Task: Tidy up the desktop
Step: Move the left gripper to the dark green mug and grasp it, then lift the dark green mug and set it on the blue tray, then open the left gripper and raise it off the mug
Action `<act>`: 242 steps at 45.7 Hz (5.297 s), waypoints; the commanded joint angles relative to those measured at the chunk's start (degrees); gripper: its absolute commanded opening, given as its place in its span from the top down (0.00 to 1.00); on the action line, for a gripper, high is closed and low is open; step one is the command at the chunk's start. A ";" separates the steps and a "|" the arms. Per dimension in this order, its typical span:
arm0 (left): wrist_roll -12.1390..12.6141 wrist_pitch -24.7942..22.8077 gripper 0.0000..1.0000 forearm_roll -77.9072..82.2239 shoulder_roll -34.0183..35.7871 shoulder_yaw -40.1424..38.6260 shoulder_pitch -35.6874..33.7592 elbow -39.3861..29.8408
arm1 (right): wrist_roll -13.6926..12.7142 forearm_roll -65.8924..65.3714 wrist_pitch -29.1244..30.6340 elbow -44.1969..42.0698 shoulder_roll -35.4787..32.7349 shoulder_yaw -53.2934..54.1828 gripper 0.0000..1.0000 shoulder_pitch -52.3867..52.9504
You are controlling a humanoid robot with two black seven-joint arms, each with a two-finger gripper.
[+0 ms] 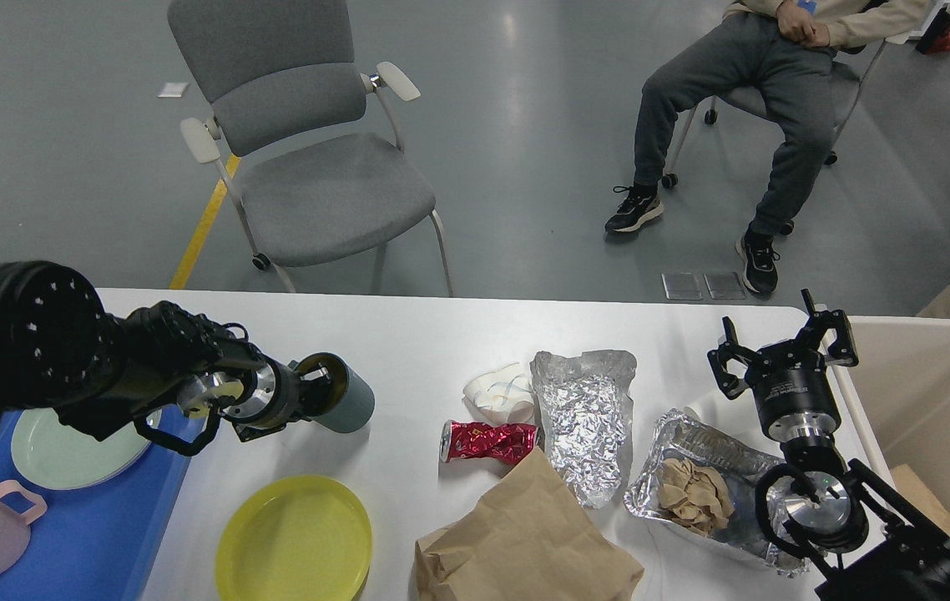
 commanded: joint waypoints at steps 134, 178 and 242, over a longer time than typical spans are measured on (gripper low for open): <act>-3.34 6.06 0.08 63.63 38.02 -0.32 5.53 -14.94 | -0.02 -0.01 0.00 0.00 0.00 -0.06 0.00 0.00; -3.07 -19.66 0.04 54.75 23.09 14.01 -33.83 -27.51 | -0.02 -0.01 0.00 0.00 0.00 0.02 0.00 0.00; -5.53 -26.11 0.04 17.13 -0.48 13.48 -47.66 -38.68 | -0.02 -0.01 0.00 -0.09 0.00 0.02 0.00 0.00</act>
